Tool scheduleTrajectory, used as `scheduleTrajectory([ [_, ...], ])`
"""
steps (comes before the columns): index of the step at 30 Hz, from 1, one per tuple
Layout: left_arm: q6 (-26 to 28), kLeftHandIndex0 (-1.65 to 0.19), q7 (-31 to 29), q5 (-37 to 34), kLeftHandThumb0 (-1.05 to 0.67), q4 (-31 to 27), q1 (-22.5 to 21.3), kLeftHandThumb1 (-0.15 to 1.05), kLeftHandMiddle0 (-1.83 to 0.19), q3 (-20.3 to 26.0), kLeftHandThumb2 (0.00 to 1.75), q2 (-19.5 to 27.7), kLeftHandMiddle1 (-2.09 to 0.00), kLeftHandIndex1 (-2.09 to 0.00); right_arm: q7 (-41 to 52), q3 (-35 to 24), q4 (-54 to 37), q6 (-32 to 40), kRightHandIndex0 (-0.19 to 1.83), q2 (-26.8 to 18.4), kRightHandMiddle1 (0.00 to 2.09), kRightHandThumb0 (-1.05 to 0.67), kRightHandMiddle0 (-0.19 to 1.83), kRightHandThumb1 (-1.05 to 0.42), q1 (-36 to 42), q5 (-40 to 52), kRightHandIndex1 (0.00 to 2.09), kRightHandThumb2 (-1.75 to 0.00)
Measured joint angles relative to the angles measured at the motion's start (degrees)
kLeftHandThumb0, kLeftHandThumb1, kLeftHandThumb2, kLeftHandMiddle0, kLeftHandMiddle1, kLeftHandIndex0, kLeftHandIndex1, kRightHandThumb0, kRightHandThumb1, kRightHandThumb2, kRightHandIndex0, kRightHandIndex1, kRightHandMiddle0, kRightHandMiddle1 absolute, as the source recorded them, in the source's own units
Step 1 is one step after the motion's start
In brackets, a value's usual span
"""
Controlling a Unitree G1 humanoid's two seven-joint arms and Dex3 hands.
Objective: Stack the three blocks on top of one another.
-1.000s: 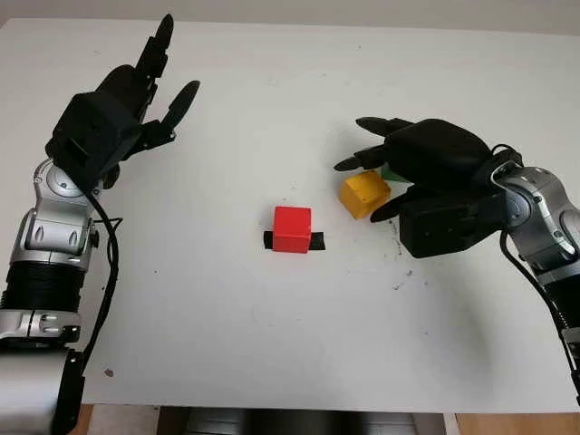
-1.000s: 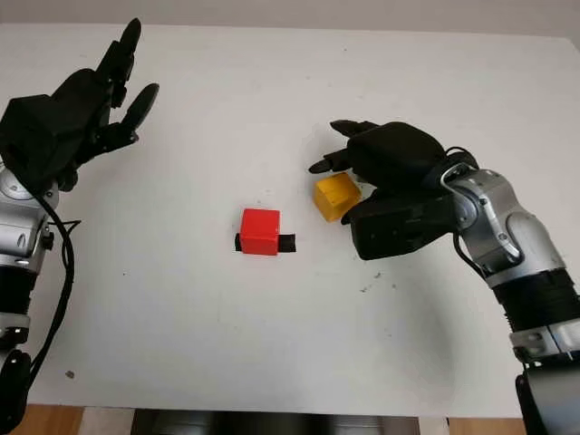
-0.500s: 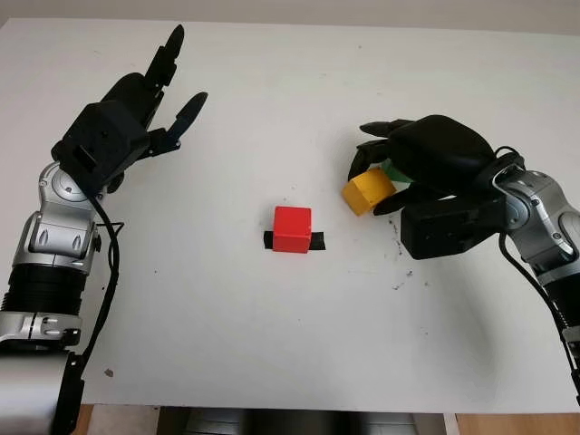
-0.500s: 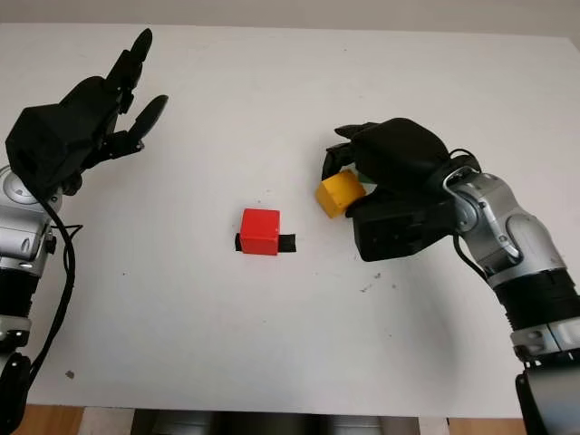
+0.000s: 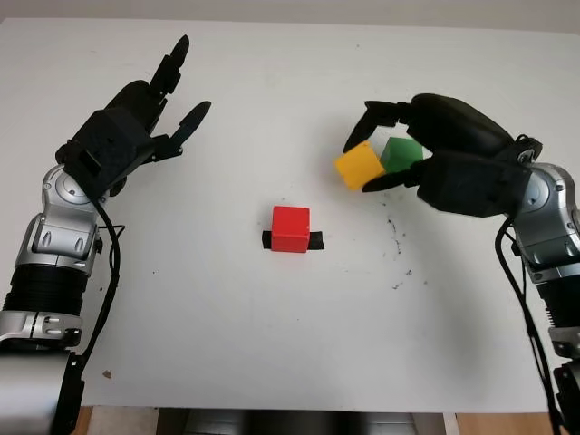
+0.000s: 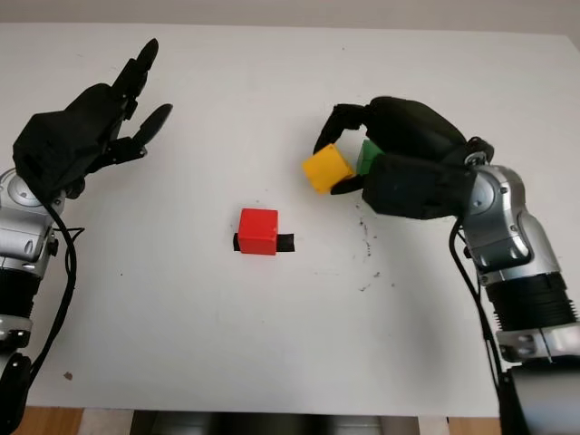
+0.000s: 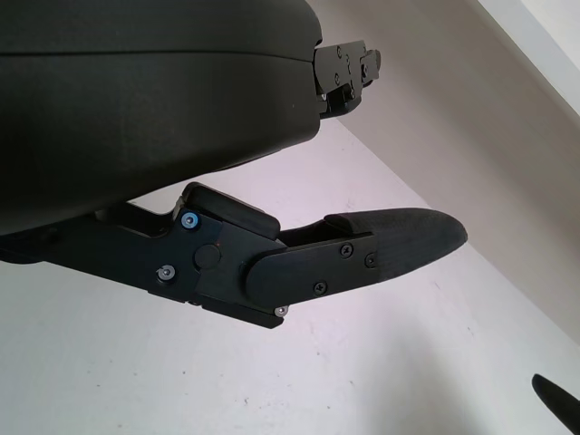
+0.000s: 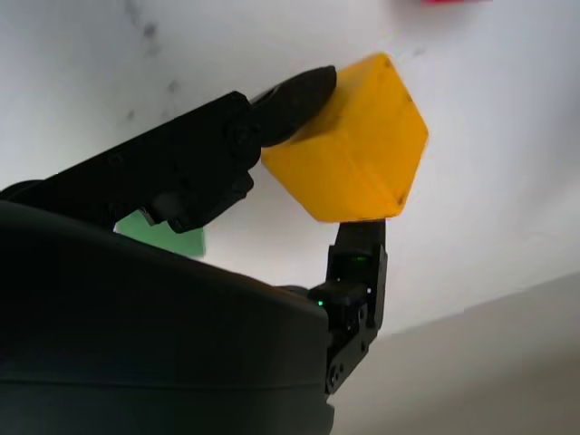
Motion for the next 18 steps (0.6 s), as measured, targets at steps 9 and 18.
scheduleTrajectory([
  [9,-0.4,0.19,0.4,-0.1,-0.81,0.0,0.3,1.05,0.19,-0.1,0.61,-0.3,0.00,0.00,5.4,-2.0,-13.8,23.0,0.22,4.9,1.60,-0.43,0.30,-0.93,1.4,11.6,0.05,-0.05],
  [18,-0.5,0.19,1.2,-0.1,-0.83,-0.1,1.4,1.05,0.19,-0.1,0.60,-0.8,0.00,0.00,-0.9,-5.3,-24.6,43.6,0.17,12.4,1.73,-0.45,0.27,-0.95,5.4,21.3,0.03,-0.06],
])
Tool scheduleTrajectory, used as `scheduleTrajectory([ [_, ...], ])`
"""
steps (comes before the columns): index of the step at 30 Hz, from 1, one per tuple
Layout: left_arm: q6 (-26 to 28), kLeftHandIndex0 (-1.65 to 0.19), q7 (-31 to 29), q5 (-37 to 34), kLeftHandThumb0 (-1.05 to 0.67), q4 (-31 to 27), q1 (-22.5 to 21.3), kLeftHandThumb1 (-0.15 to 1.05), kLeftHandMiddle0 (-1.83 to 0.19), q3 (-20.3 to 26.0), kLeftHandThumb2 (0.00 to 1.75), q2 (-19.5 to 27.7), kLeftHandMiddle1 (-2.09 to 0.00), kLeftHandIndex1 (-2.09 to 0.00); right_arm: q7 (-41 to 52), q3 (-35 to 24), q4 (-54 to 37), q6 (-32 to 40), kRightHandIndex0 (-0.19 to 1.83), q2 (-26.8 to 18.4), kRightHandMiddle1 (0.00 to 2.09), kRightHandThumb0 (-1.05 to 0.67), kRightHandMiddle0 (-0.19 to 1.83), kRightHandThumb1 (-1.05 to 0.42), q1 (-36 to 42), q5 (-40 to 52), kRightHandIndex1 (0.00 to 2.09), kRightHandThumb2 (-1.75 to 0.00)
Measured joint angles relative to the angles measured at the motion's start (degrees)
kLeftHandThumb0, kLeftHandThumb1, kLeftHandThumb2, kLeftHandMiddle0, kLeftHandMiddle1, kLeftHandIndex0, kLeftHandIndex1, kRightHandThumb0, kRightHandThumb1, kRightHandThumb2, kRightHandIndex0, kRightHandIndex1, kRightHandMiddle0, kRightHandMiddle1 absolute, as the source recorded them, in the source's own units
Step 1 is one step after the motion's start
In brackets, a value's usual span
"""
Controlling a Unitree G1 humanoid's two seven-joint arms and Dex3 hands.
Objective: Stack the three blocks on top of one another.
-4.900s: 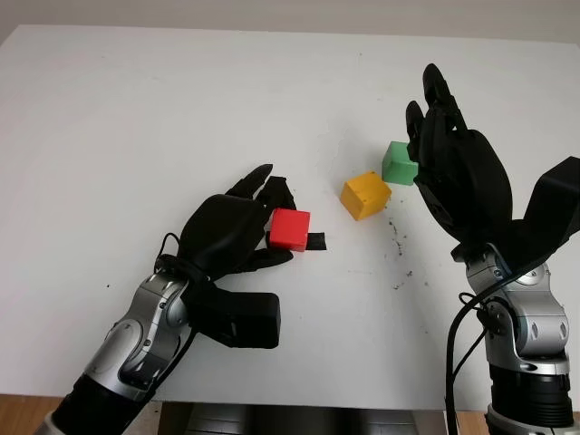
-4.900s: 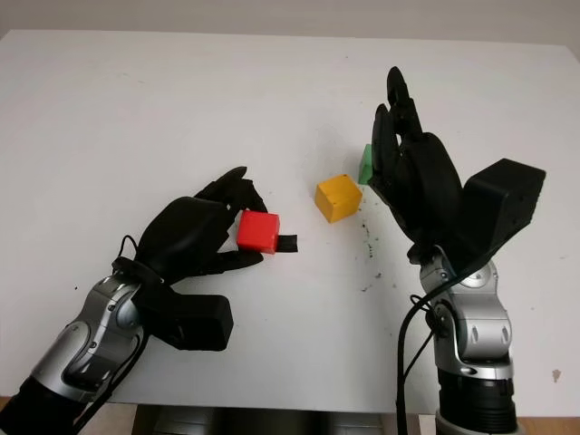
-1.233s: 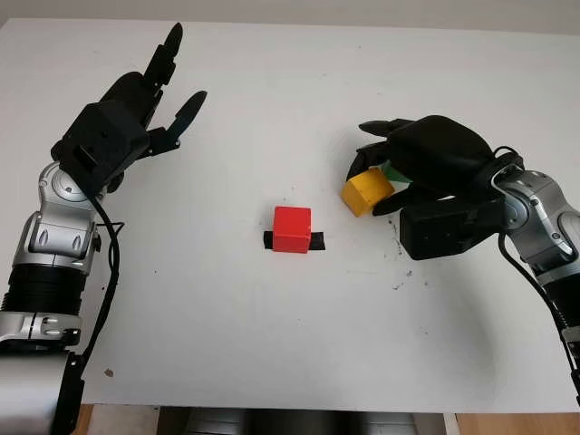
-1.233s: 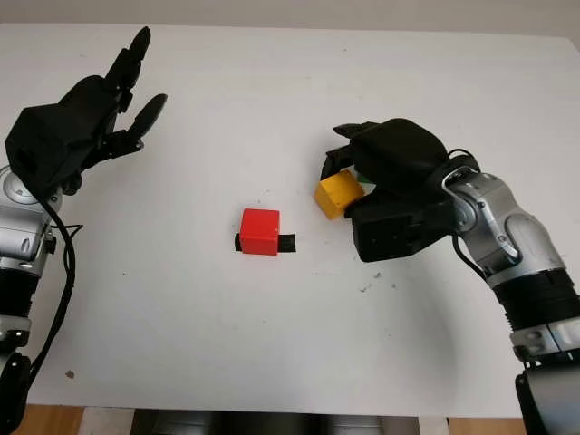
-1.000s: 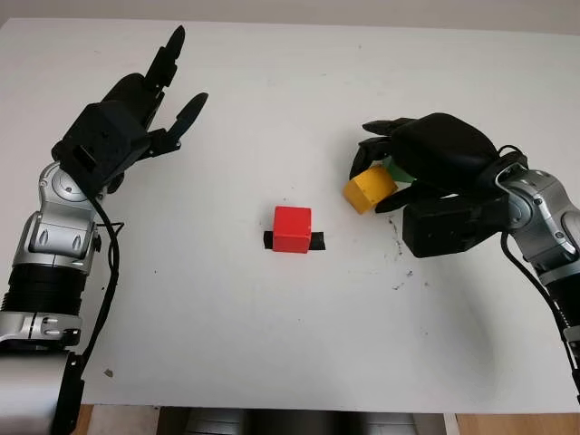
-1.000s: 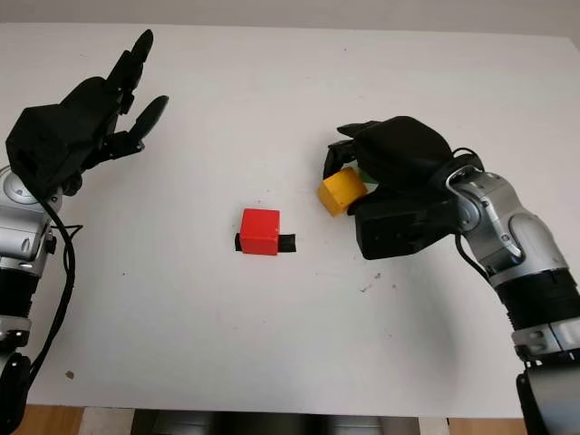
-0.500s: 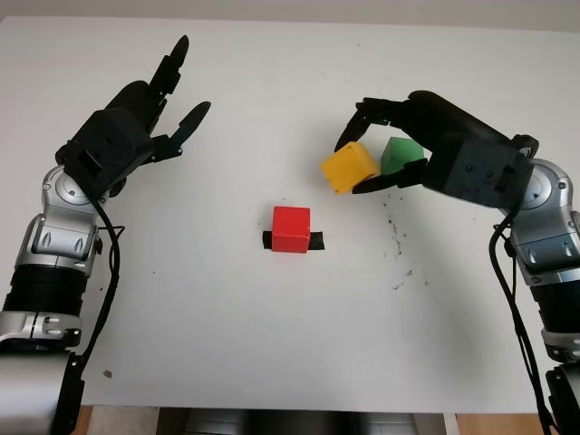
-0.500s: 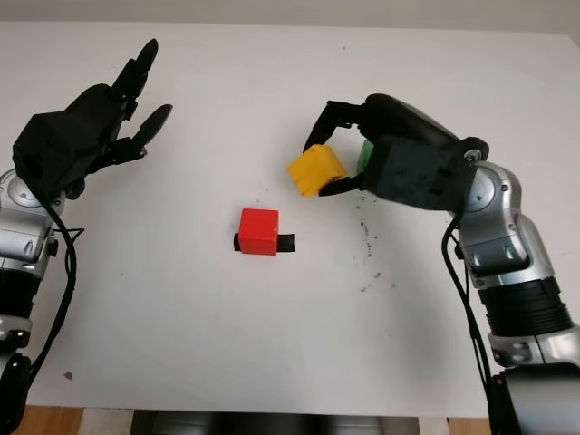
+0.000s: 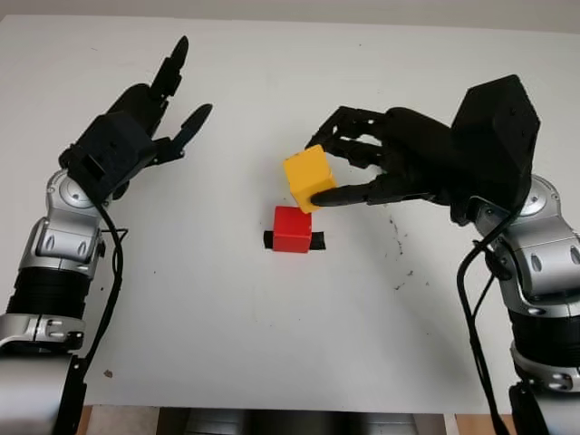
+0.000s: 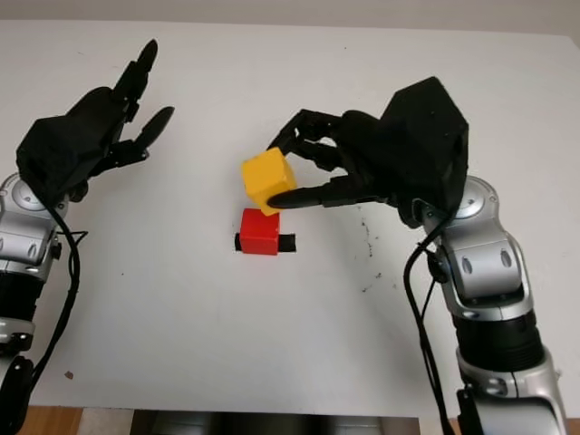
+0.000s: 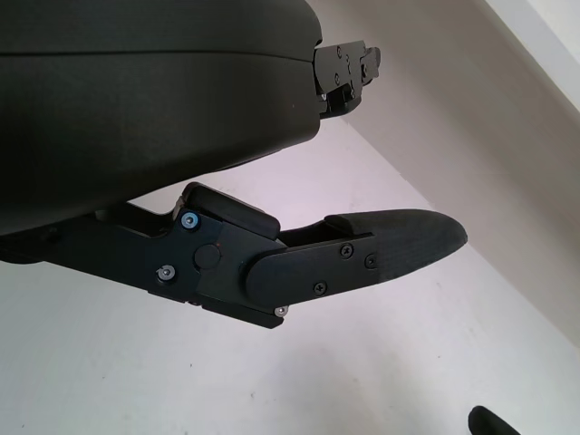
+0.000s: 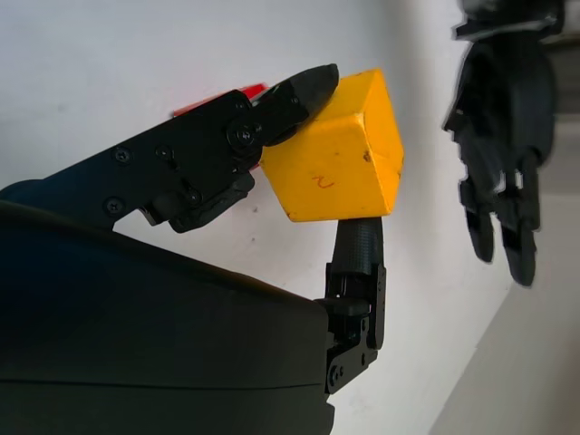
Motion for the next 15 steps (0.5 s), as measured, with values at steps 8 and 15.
scheduleTrajectory([
  [8,0.5,0.19,0.0,-0.1,-0.83,0.0,0.0,1.05,0.19,0.0,0.59,0.0,0.00,0.00,-3.8,2.5,-1.9,1.1,0.18,0.9,1.76,-0.45,0.27,-0.96,1.8,0.1,0.04,-0.06],
  [15,0.5,0.19,0.0,-0.2,-0.83,-0.2,0.0,1.05,0.19,0.0,0.60,0.0,0.00,0.00,-8.2,2.3,-1.9,2.4,0.17,4.6,1.75,-0.44,0.25,-0.96,1.9,1.4,0.04,-0.05],
])
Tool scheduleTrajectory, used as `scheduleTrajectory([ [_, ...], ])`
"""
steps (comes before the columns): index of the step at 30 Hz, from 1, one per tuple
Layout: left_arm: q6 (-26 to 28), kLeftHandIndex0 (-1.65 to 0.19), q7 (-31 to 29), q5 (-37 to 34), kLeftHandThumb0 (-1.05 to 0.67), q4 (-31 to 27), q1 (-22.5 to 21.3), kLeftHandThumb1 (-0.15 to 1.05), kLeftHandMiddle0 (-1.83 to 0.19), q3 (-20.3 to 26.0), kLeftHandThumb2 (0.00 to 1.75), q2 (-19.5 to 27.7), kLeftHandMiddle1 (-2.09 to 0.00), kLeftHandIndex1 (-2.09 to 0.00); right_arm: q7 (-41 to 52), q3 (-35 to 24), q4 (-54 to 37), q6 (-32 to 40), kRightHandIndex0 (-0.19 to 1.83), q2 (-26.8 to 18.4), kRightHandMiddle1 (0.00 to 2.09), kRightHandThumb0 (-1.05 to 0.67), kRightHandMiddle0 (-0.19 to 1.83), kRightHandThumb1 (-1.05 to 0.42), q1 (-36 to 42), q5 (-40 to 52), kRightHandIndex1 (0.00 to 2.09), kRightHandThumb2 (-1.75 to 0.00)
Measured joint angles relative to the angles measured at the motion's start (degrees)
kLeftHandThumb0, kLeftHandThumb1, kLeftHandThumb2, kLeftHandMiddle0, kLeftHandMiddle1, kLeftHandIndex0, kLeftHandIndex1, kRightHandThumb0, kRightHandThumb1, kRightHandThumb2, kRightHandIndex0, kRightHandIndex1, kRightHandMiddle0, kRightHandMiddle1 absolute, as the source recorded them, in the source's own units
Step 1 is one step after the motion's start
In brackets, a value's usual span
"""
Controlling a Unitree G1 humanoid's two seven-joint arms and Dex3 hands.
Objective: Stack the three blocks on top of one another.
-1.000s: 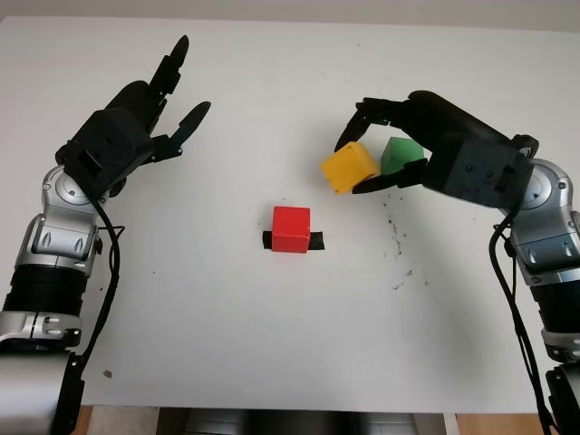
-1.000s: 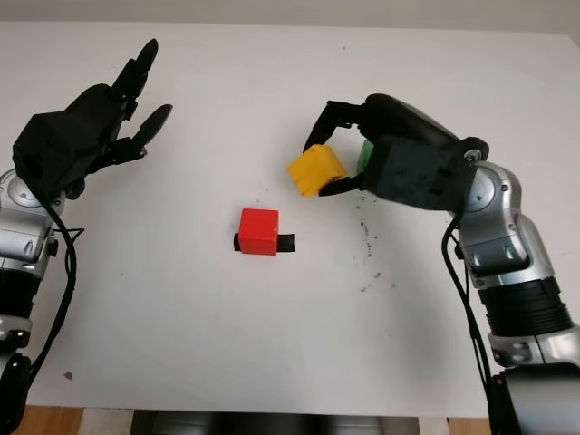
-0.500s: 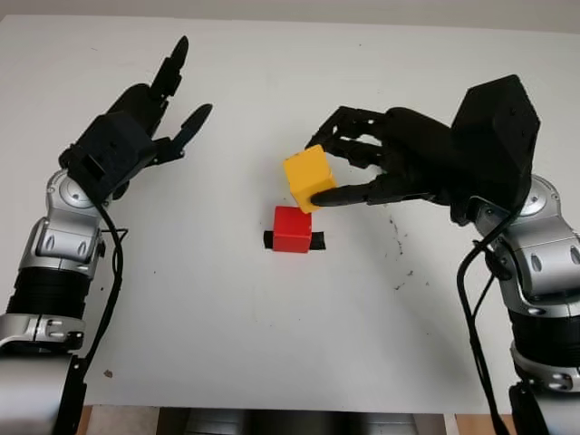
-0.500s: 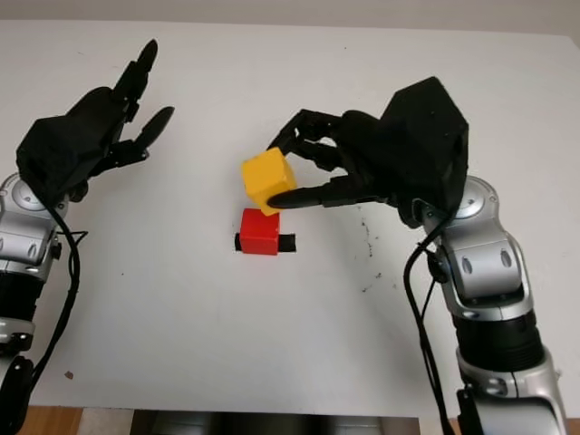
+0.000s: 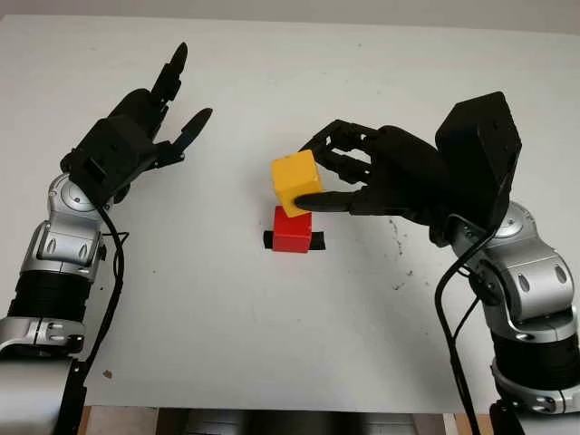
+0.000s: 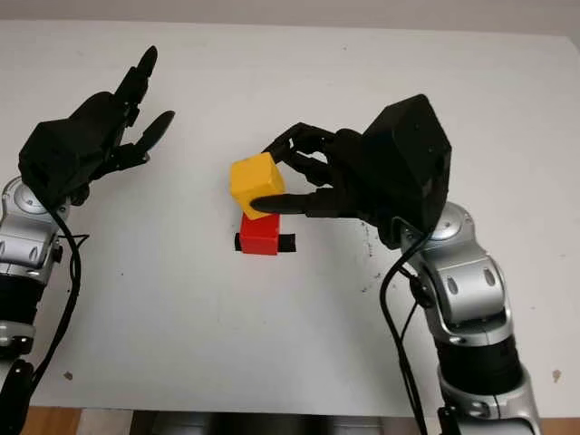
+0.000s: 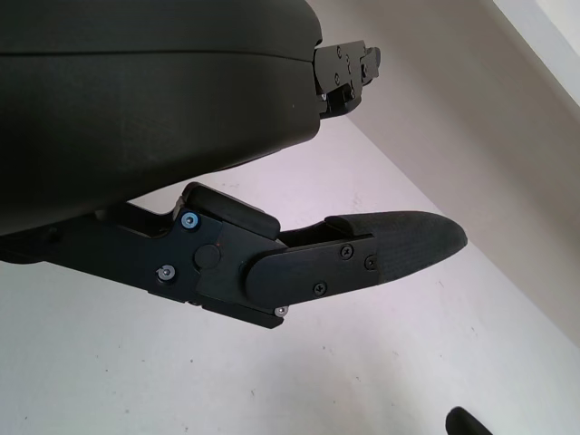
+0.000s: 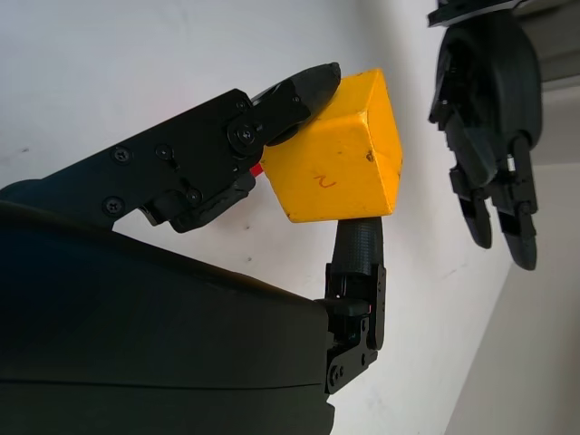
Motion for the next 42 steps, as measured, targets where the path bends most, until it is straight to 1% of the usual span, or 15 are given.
scheduleTrajectory([
  [4,0.0,0.19,0.0,0.2,-0.82,-0.3,0.0,1.05,0.19,0.0,0.61,0.0,0.00,0.00,-1.2,1.0,1.1,-3.7,0.16,0.6,1.75,-0.44,0.24,-0.97,2.1,-0.7,0.04,-0.06],
  [11,-0.4,0.19,0.1,0.7,-0.84,-0.3,0.0,1.05,0.19,-0.3,0.62,0.0,0.00,0.00,-0.6,3.9,5.7,-14.5,0.17,0.2,1.68,-0.44,0.27,-0.96,4.2,-4.1,0.05,-0.05],
  [18,-0.7,0.19,0.6,1.4,-0.85,-0.3,0.0,1.05,0.19,-0.4,0.62,0.0,0.00,-0.02,0.1,5.6,8.0,-20.3,0.19,-0.1,1.65,-0.46,0.30,-0.95,4.8,-6.8,0.06,-0.05],
  [27,0.3,0.19,0.8,1.7,-0.84,-0.6,0.3,1.05,0.19,-0.4,0.61,-0.1,0.00,-0.03,1.4,5.8,8.9,-24.3,0.18,-1.3,1.60,-0.45,0.30,-0.95,6.2,-9.2,0.05,-0.05],
  [36,-0.2,0.19,0.8,1.6,-0.83,-0.7,1.1,1.05,0.19,-0.4,0.62,-0.5,0.00,-0.02,1.8,5.8,9.0,-28.2,0.20,-2.5,1.59,-0.43,0.31,-0.95,8.4,-12.1,0.06,-0.05],
  [42,-0.2,0.19,0.2,1.0,-0.82,-0.7,1.1,1.05,0.19,-0.4,0.61,-0.5,0.00,-0.01,1.3,5.7,8.4,-29.7,0.19,-2.6,1.59,-0.42,0.30,-0.96,9.4,-13.8,0.05,-0.06],
])
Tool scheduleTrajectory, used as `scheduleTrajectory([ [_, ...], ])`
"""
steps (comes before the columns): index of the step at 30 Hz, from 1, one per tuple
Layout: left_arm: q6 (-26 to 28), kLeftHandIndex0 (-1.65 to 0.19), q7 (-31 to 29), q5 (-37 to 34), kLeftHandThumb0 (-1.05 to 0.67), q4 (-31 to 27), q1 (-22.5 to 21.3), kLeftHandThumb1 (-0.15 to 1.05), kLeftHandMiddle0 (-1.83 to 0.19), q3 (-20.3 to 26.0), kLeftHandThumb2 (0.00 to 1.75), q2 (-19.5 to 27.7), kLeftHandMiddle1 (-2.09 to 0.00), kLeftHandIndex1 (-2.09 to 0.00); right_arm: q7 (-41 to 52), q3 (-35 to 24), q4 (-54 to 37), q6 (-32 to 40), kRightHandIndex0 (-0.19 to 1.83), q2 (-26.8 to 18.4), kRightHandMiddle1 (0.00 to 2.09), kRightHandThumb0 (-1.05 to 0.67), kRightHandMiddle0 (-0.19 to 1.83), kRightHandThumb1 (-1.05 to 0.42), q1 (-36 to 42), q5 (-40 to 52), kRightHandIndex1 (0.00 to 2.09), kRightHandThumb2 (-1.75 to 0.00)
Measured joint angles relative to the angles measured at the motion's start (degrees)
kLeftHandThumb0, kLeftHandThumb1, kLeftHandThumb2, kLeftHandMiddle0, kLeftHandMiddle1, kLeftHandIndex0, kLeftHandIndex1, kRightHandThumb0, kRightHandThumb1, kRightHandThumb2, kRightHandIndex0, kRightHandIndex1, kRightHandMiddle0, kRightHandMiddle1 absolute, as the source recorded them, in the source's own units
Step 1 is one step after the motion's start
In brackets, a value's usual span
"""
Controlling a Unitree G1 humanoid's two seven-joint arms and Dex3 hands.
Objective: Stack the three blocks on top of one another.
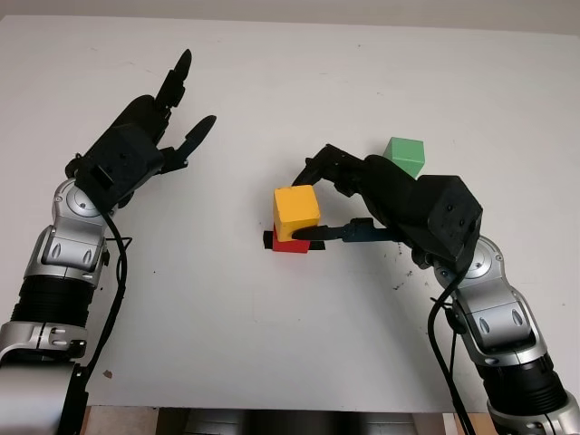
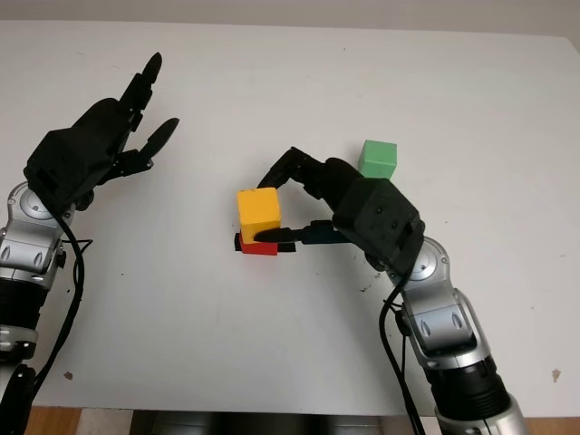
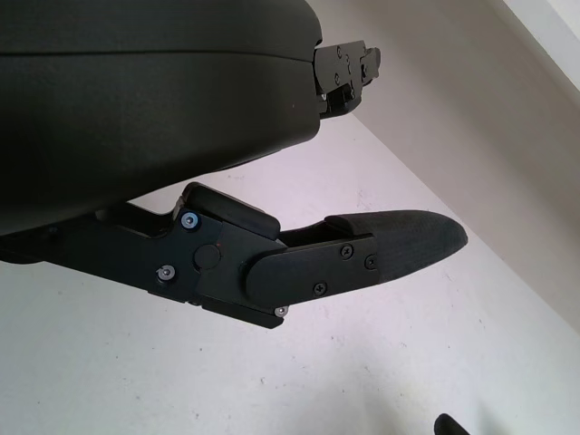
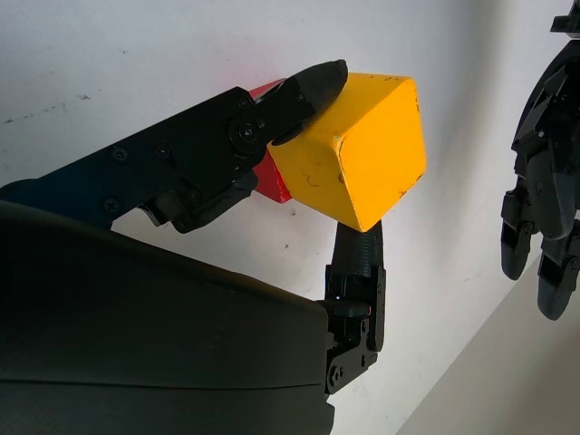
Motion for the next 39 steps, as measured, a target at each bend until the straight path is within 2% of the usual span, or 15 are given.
scheduleTrajectory([
  [16,-0.6,0.19,-0.6,-0.3,-0.80,0.0,0.0,1.05,0.19,0.0,0.60,0.0,0.00,-0.01,-2.0,0.0,-0.6,-1.4,0.20,0.5,1.53,-0.43,0.30,-0.97,1.2,-3.1,0.06,-0.06],
  [36,-0.7,0.19,-0.8,-0.2,-0.80,0.0,0.1,1.05,0.19,0.0,0.60,0.0,0.00,0.00,-1.8,0.0,-0.4,-1.5,0.23,1.3,1.52,-0.43,0.35,-0.94,1.3,-2.3,0.06,-0.05],
  [38,-0.7,0.19,-0.9,-0.3,-0.80,0.0,0.2,1.05,0.19,0.0,0.60,0.0,0.00,0.00,-1.8,0.0,-0.1,-1.9,0.20,1.6,1.46,-0.45,0.25,-0.93,1.4,-2.1,0.05,-0.05],
  [39,-0.7,0.19,-0.9,-0.3,-0.80,0.0,0.2,1.05,0.19,0.0,0.60,0.0,0.00,0.00,-1.8,0.0,0.0,-2.2,0.17,1.7,1.35,-0.48,0.16,-0.92,1.5,-2.0,0.04,-0.05],
])
